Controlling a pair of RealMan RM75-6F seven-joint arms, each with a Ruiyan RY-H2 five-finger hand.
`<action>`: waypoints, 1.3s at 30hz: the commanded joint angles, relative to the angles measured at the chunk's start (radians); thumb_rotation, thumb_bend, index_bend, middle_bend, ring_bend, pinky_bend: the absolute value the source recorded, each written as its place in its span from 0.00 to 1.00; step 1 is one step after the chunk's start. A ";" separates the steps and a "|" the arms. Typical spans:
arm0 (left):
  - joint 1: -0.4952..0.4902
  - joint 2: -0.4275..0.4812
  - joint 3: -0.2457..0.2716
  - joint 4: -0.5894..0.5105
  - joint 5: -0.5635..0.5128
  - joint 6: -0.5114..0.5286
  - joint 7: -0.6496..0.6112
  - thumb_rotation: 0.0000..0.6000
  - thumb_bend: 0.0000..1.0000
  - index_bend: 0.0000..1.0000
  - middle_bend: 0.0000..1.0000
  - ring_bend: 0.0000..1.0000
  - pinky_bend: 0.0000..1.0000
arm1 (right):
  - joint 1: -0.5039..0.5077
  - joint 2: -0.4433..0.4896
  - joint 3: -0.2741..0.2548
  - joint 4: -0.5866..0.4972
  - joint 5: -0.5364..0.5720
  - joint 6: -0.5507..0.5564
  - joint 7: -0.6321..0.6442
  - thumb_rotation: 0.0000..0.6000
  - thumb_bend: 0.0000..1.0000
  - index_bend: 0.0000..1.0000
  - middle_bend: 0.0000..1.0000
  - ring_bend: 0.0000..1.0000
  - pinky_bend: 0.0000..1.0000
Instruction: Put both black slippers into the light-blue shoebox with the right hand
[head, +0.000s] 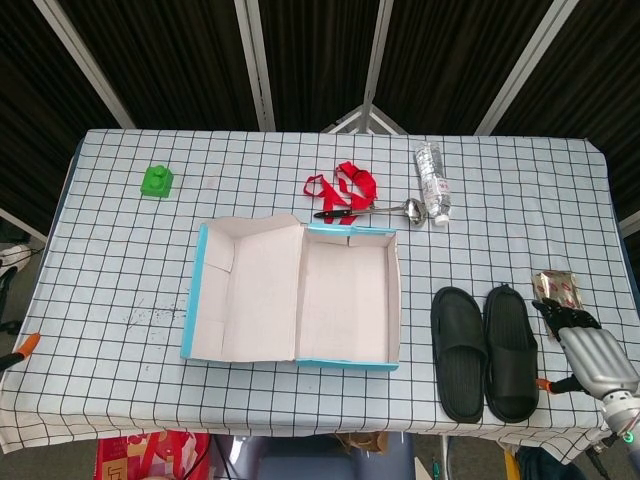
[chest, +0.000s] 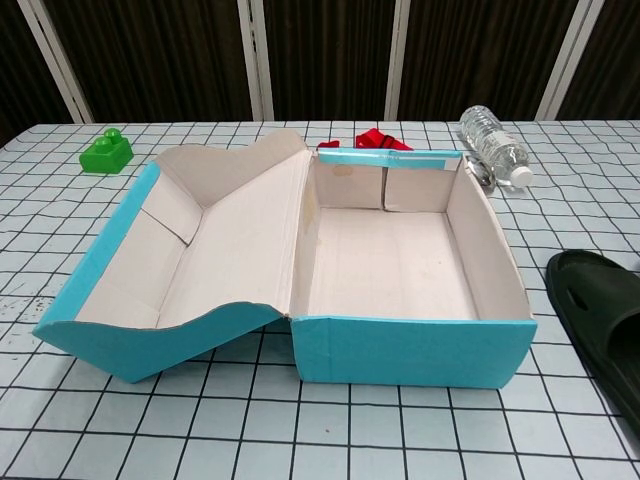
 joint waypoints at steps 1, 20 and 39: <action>0.001 0.005 0.004 0.001 0.002 -0.003 -0.010 1.00 0.27 0.05 0.00 0.00 0.02 | 0.274 0.153 0.035 -0.114 0.319 -0.345 -0.111 1.00 0.15 0.03 0.06 0.10 0.10; -0.004 0.011 0.010 0.001 0.002 -0.021 -0.023 1.00 0.27 0.05 0.00 0.00 0.02 | 0.756 -0.124 -0.192 -0.040 0.905 -0.288 -0.361 1.00 0.15 0.02 0.05 0.08 0.10; -0.006 0.008 0.009 0.004 -0.003 -0.023 -0.013 1.00 0.27 0.05 0.00 0.00 0.02 | 0.735 -0.320 -0.220 0.024 0.886 -0.087 -0.385 1.00 0.15 0.02 0.05 0.08 0.10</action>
